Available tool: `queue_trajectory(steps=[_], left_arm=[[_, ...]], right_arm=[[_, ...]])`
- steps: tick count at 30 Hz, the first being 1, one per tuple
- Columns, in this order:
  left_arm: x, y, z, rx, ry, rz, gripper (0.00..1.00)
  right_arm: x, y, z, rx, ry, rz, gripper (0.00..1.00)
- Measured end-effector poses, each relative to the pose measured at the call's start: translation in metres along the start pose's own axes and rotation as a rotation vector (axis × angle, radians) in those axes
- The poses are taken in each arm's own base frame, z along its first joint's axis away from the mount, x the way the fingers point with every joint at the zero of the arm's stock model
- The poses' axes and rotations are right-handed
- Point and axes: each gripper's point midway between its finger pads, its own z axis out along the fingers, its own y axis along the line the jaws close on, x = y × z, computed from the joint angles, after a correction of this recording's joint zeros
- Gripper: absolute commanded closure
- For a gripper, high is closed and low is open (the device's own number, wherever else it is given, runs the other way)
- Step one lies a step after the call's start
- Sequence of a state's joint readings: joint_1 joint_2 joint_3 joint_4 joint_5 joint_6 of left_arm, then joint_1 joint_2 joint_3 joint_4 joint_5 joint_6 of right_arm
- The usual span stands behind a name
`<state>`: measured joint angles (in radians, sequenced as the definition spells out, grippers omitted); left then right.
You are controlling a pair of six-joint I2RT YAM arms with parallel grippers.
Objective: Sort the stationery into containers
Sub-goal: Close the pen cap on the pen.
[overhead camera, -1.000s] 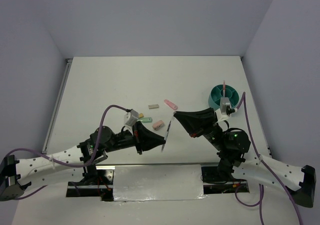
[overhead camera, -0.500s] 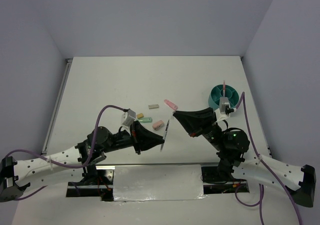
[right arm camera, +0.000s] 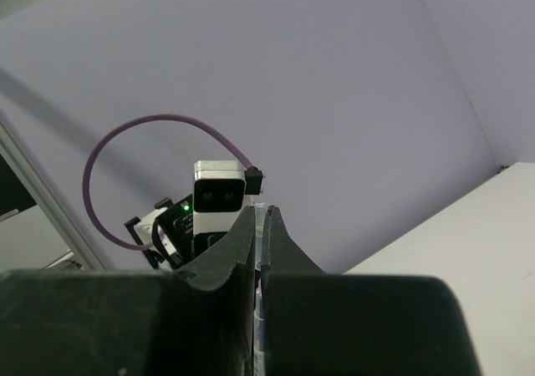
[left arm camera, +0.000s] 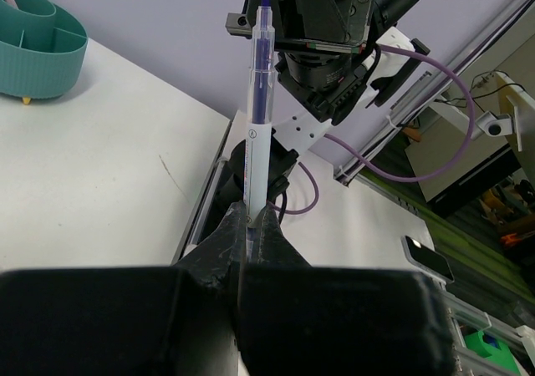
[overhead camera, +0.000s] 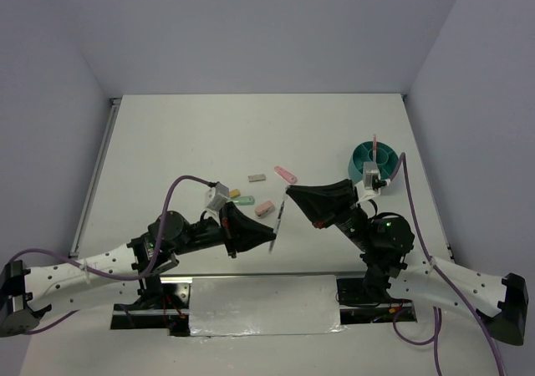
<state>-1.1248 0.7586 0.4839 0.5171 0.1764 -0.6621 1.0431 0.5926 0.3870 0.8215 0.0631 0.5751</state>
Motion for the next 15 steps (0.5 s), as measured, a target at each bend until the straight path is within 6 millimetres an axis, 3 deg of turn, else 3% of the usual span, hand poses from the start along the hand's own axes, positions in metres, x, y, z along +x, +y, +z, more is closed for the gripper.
queue_trajectory(steps=[15], left_arm=[[0.0001,0.0020,0.0005,-0.009,-0.002,0.000,1.00]], right_arm=[[0.0067,-0.0012,0.0002,0.000,0.025,0.006,1.00]])
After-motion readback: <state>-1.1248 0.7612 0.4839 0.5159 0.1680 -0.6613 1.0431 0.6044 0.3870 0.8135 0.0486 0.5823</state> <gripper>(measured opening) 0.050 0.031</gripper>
